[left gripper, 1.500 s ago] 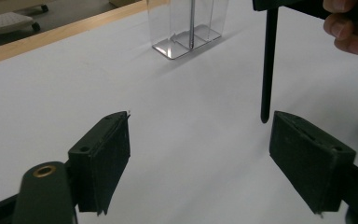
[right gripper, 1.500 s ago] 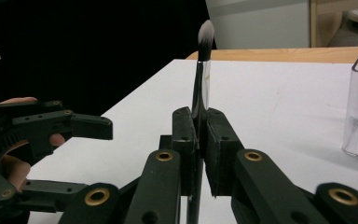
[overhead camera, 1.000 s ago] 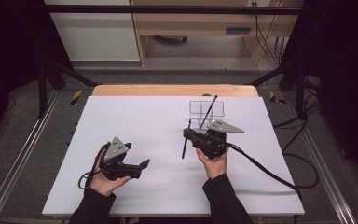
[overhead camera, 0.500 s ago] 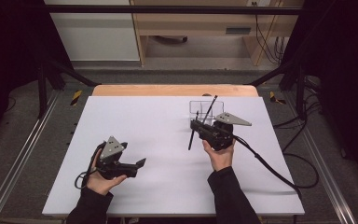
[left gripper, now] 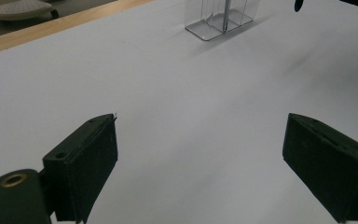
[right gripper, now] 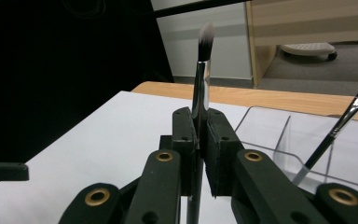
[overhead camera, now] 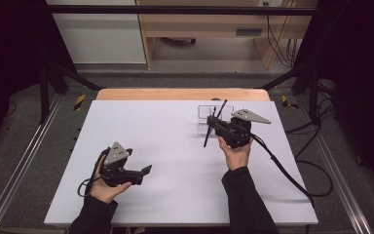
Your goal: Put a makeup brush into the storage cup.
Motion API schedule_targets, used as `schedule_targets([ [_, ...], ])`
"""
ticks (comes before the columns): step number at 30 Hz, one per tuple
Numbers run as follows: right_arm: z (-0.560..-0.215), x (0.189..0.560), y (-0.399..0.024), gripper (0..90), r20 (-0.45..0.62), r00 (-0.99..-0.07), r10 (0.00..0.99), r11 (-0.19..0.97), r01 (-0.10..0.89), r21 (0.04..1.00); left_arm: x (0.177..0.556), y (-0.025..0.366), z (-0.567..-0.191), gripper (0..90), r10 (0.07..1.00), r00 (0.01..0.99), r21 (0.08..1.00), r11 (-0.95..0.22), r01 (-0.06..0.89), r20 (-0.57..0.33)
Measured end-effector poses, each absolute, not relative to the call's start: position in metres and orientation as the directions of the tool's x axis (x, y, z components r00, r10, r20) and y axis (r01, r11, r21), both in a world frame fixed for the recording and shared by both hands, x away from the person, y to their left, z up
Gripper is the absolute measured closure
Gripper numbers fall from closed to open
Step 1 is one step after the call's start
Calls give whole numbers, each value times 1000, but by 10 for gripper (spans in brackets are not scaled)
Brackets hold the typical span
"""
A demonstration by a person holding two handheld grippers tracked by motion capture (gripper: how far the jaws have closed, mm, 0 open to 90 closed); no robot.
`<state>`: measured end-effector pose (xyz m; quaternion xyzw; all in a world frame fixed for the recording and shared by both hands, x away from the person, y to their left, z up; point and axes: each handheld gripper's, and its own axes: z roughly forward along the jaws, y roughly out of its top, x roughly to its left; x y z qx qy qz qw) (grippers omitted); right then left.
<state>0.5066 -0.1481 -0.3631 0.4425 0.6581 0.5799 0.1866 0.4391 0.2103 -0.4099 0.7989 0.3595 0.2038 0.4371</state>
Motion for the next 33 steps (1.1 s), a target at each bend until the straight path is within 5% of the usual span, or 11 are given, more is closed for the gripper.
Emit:
schedule_targets([
  [33, -342, 543, -162, 842, 221, -445, 868, -77, 320, 944, 441, 211, -411, 89, 746, 666, 839, -369, 400, 9],
])
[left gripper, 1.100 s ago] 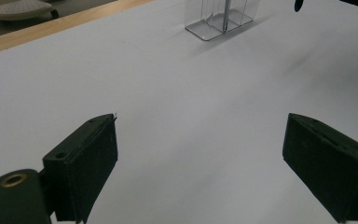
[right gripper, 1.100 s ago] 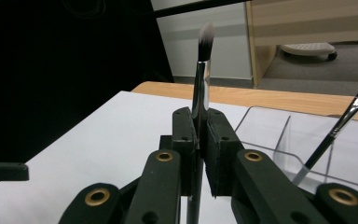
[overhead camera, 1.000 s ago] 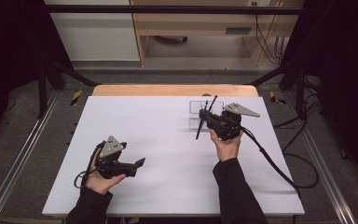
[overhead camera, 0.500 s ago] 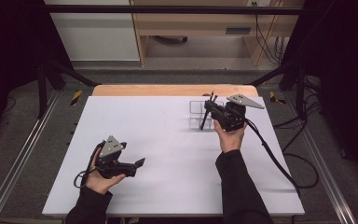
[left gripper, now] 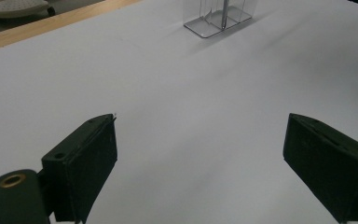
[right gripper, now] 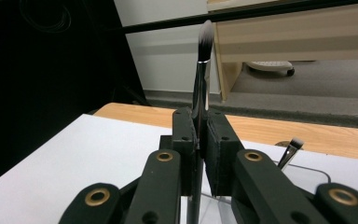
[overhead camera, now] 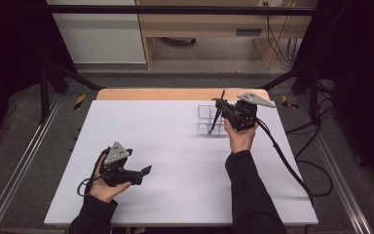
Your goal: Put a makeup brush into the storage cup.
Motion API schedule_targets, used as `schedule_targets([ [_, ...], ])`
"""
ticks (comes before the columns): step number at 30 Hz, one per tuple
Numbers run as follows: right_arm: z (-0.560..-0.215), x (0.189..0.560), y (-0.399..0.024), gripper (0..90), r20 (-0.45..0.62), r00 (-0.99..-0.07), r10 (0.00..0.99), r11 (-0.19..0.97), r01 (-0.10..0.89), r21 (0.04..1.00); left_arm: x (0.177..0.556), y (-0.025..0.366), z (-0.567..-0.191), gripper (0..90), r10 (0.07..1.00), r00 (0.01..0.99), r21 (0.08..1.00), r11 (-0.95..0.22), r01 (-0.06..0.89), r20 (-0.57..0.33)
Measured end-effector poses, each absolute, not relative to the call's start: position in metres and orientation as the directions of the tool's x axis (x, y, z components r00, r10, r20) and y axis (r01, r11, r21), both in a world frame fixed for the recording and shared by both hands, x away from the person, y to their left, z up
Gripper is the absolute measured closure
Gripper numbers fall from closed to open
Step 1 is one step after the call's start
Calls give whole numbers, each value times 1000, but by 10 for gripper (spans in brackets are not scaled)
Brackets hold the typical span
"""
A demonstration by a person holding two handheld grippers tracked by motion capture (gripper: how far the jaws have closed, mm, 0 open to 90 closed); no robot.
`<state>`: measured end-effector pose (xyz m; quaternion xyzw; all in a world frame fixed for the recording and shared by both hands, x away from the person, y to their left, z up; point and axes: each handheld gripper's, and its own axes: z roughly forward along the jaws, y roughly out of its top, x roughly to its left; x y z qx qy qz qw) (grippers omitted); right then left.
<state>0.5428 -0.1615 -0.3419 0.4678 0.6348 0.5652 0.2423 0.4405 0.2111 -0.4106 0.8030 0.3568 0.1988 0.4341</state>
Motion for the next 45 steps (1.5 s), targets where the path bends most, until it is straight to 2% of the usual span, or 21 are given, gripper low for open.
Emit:
schedule_targets([
  [45, -337, 582, -164, 842, 195, -347, 917, -101, 273, 957, 441, 214, -410, 86, 742, 670, 835, -378, 399, 16],
])
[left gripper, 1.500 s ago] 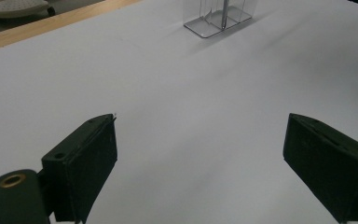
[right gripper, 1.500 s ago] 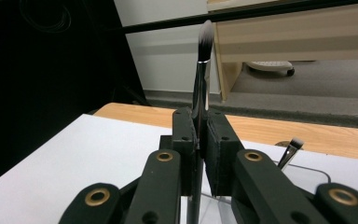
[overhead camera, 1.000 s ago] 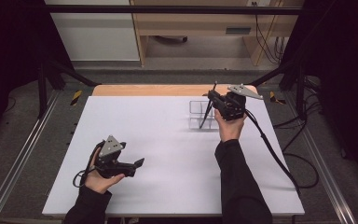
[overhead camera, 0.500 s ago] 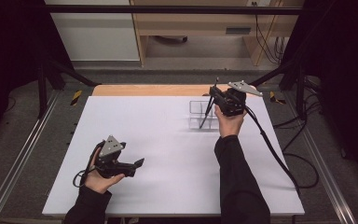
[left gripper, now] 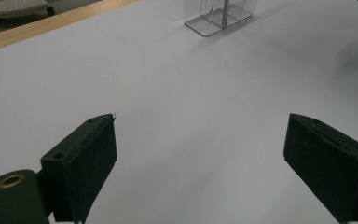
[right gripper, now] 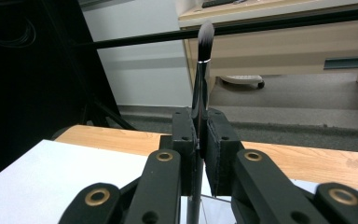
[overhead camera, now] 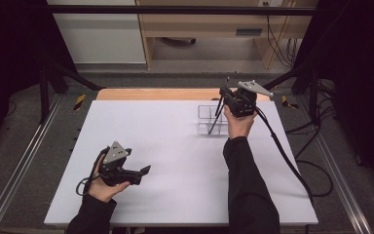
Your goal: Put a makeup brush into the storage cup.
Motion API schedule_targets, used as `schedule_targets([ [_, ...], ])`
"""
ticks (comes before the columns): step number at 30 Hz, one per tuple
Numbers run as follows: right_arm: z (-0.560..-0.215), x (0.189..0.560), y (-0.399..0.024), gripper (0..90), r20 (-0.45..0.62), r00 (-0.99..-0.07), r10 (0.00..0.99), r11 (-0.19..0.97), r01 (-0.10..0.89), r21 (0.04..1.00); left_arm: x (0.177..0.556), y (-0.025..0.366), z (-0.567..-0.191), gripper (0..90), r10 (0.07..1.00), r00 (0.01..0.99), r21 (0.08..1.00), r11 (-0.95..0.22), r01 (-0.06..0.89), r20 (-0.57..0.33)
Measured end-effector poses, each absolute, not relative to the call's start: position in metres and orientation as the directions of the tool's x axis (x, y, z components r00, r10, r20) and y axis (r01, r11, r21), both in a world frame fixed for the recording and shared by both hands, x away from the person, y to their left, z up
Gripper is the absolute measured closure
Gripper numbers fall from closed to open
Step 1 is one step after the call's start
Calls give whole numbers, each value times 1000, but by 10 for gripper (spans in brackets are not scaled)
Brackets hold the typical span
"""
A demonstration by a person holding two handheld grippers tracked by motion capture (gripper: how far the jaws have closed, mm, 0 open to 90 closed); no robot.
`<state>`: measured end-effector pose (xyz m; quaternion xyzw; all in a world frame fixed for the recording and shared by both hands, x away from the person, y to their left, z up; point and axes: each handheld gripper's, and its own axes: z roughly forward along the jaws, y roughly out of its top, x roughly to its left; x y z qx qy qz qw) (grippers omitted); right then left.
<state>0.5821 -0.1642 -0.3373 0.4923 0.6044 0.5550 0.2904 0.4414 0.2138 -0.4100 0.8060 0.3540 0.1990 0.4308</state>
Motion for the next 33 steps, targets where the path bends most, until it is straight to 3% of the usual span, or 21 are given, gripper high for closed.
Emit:
schedule_targets([
  [33, -361, 599, -152, 842, 163, -319, 934, -61, 306, 950, 441, 214, -410, 86, 740, 672, 835, -381, 398, 17],
])
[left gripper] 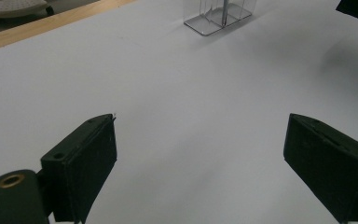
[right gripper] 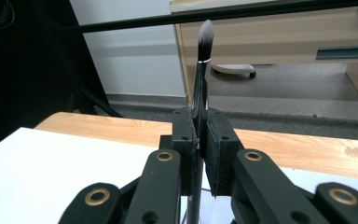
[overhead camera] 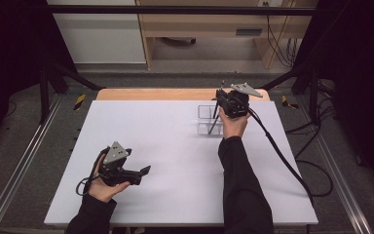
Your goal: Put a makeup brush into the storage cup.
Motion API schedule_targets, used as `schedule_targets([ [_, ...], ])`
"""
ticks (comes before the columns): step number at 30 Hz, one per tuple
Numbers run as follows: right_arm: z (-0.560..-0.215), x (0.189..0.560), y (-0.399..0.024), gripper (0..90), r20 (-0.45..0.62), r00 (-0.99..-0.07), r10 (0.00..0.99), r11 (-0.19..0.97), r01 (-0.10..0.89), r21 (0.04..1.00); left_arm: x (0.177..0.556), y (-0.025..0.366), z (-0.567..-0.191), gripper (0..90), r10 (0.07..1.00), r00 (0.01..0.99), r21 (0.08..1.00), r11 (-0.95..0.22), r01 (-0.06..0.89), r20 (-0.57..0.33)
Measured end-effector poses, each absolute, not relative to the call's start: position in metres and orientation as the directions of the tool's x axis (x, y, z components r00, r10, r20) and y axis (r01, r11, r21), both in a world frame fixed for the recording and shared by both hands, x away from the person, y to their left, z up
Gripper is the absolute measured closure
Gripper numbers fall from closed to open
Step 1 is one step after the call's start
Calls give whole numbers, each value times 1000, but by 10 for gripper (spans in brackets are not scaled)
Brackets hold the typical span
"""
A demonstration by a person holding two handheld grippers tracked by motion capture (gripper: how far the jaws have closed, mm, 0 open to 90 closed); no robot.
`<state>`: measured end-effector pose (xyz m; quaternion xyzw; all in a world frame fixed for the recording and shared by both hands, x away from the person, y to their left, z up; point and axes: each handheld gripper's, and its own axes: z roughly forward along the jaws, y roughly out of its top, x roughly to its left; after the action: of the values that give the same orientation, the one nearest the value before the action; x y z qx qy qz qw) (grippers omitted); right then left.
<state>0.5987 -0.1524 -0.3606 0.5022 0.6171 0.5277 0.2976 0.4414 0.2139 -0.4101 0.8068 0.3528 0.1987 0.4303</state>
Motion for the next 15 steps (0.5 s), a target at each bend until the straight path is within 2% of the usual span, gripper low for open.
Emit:
schedule_targets([
  [15, -377, 597, -153, 842, 166, -315, 934, -55, 333, 941, 442, 213, -411, 86, 739, 673, 833, -384, 398, 20],
])
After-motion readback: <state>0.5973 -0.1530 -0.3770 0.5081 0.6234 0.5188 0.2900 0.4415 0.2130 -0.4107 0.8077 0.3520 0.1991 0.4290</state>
